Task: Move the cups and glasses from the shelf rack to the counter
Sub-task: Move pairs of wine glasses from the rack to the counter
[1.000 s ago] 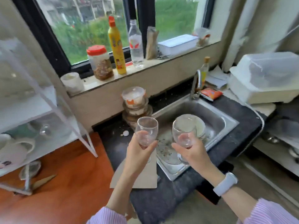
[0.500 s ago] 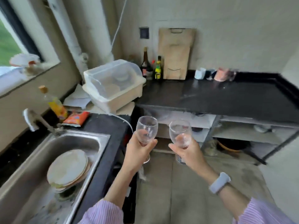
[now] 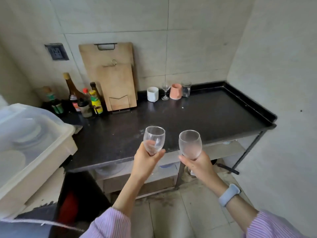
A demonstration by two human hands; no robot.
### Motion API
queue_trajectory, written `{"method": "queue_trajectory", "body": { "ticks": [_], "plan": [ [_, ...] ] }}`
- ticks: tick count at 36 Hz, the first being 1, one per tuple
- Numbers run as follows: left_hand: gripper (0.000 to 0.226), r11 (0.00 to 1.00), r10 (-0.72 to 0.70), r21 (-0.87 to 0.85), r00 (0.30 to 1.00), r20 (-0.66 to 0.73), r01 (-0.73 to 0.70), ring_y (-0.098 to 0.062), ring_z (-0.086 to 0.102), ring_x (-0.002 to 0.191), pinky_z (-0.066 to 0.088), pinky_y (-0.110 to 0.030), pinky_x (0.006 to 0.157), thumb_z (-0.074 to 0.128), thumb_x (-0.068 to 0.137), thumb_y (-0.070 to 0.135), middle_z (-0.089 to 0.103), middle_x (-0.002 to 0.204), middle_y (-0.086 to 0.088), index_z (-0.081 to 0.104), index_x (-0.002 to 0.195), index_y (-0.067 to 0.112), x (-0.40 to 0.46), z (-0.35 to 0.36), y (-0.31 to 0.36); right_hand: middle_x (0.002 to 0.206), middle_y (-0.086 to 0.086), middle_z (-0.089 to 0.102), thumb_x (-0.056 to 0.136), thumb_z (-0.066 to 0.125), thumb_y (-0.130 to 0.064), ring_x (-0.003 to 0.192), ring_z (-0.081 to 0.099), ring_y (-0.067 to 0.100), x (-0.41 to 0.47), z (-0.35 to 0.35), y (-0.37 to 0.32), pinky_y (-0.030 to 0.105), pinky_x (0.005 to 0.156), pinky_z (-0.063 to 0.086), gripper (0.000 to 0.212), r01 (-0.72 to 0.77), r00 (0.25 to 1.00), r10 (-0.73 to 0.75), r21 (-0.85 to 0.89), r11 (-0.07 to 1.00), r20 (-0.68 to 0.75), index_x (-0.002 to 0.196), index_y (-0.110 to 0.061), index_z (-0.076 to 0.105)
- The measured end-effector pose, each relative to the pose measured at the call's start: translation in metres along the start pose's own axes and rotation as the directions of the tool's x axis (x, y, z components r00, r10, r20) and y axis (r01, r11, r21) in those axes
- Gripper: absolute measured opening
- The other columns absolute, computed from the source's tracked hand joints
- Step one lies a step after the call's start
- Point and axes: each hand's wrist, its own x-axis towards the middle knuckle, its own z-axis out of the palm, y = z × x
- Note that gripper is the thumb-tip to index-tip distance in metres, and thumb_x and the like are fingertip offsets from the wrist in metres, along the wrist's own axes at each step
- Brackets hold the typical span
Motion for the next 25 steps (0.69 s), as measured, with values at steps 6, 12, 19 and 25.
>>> {"method": "queue_trajectory", "body": {
  "ticks": [6, 12, 19, 25],
  "plan": [
    [0.031, 0.999, -0.032, -0.003, 0.999, 0.005, 0.032, 0.000, 0.061, 0.060, 0.048, -0.011, 0.055, 0.070, 0.078, 0.028, 0.063, 0.085, 0.004, 0.051, 0.102, 0.025, 0.117, 0.013, 0.001, 0.057, -0.013, 0.053, 0.077, 0.071, -0.016, 0.049, 0.047, -0.002, 0.104, 0.002, 0.006, 0.009, 0.049, 0.037, 0.017, -0.075, 0.996, 0.074, 0.018, 0.997, 0.044, 0.083, -0.011, 0.055],
    [0.034, 0.993, -0.119, 0.007, 0.992, 0.028, 0.119, -0.017, 0.062, 0.084, 0.049, -0.029, 0.076, 0.074, 0.075, 0.026, 0.064, 0.089, 0.004, 0.054, 0.101, 0.021, 0.204, 0.030, -0.016, 0.048, -0.015, 0.053, 0.079, 0.068, -0.017, 0.040, 0.047, 0.001, 0.188, 0.007, 0.035, 0.010, 0.042, 0.037, 0.019, -0.166, 0.980, 0.163, 0.024, 0.986, 0.111, 0.090, -0.018, 0.053],
    [0.036, 0.973, -0.226, 0.033, 0.972, -0.059, 0.228, -0.017, 0.064, 0.084, 0.048, -0.029, 0.077, 0.077, 0.072, 0.025, 0.066, 0.093, 0.000, 0.055, 0.100, 0.023, 0.305, 0.055, -0.045, 0.079, -0.005, 0.061, 0.078, 0.069, -0.022, 0.069, 0.060, 0.004, 0.309, 0.024, 0.081, 0.008, 0.051, 0.044, 0.026, -0.221, 0.969, 0.218, 0.017, 0.975, 0.116, 0.096, -0.026, 0.051],
    [0.042, 0.941, -0.307, 0.091, 0.935, -0.180, 0.326, -0.018, 0.062, 0.088, 0.047, -0.029, 0.079, 0.077, 0.071, 0.031, 0.066, 0.096, 0.001, 0.058, 0.106, 0.017, 0.398, 0.072, -0.077, 0.089, -0.004, 0.063, 0.076, 0.069, -0.028, 0.075, 0.062, 0.009, 0.408, 0.038, 0.122, 0.016, 0.061, 0.049, 0.030, -0.274, 0.939, 0.270, -0.011, 0.962, 0.215, 0.098, -0.032, 0.049]
  ]
}}
